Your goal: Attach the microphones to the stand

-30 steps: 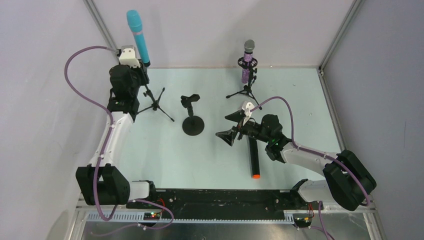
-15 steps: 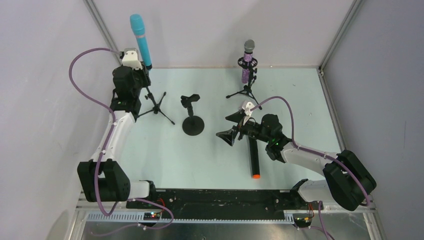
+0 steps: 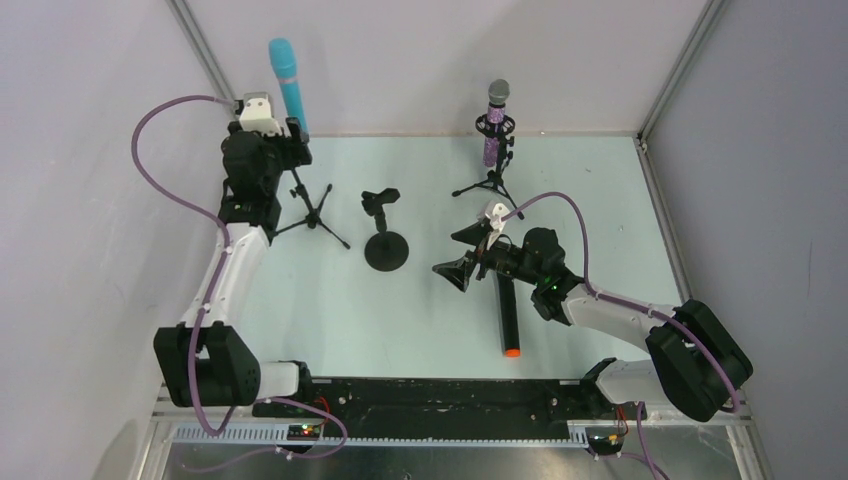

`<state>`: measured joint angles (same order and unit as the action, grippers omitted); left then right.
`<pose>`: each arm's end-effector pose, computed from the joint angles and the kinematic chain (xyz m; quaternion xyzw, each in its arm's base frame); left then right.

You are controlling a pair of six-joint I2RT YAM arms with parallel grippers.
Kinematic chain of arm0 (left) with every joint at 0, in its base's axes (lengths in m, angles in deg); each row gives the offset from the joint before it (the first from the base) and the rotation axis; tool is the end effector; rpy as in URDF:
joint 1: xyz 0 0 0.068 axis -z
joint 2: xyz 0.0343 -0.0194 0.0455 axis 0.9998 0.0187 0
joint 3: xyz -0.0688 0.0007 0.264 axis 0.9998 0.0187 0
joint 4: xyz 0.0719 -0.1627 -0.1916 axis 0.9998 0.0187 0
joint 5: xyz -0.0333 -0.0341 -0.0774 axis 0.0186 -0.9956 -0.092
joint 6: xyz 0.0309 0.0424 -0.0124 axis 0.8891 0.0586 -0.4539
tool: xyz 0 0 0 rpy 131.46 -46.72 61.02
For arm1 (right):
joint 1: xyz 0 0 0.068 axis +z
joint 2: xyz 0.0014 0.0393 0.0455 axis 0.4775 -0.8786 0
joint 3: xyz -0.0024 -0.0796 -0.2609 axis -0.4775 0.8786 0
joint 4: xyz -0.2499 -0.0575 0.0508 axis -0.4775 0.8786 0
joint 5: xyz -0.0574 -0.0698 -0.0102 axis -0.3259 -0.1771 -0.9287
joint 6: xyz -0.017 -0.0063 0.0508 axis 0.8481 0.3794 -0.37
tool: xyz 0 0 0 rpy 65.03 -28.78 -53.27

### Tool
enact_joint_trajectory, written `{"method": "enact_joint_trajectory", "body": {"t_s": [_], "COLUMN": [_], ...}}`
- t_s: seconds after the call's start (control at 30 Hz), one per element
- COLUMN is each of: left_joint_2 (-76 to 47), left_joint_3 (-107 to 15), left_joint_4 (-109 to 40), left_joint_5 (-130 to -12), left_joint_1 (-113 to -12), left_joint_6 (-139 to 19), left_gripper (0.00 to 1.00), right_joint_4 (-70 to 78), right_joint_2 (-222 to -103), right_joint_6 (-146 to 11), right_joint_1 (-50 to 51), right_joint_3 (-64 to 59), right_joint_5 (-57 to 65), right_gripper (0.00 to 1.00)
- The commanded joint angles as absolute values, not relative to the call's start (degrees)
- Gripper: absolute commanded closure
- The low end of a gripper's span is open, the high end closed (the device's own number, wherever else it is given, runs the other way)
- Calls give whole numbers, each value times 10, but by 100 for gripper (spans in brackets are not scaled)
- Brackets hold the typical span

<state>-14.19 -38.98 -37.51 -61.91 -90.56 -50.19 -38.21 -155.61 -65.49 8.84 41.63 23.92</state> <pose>0.3141 0.0097 0.3766 -0.0247 0.7345 0.0080 0.6781 0.2085 0.1802 0.2445 -0.3555 0.6162 0.4073 0.5727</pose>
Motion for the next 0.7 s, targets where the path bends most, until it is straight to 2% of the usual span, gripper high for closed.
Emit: {"method": "enact_joint_trajectory", "body": {"t_s": [0.0, 0.23, 0.43, 0.67], "left_joint_2": [-176, -226, -286, -353], "left_joint_3": [-385, -373, -356, -329], "left_joint_4": [-406, -405, -405, -400], "left_joint_5": [-624, -615, -624, -705], "left_joint_1": [-908, -909, -908, -908], "left_joint_6": [-505, -506, -507, -504], "left_gripper": [14, 1, 0, 0], "right_joint_4": [-396, -397, -400, -403], "right_joint_2": [-1549, -1547, -1548, -1548], "right_joint_6": [-661, -663, -667, -672], "right_joint_1": [87, 87, 88, 90], "right_joint_3": [414, 415, 414, 415], "right_joint_5": [247, 249, 252, 256], "right_gripper": [1, 1, 1, 1]}}
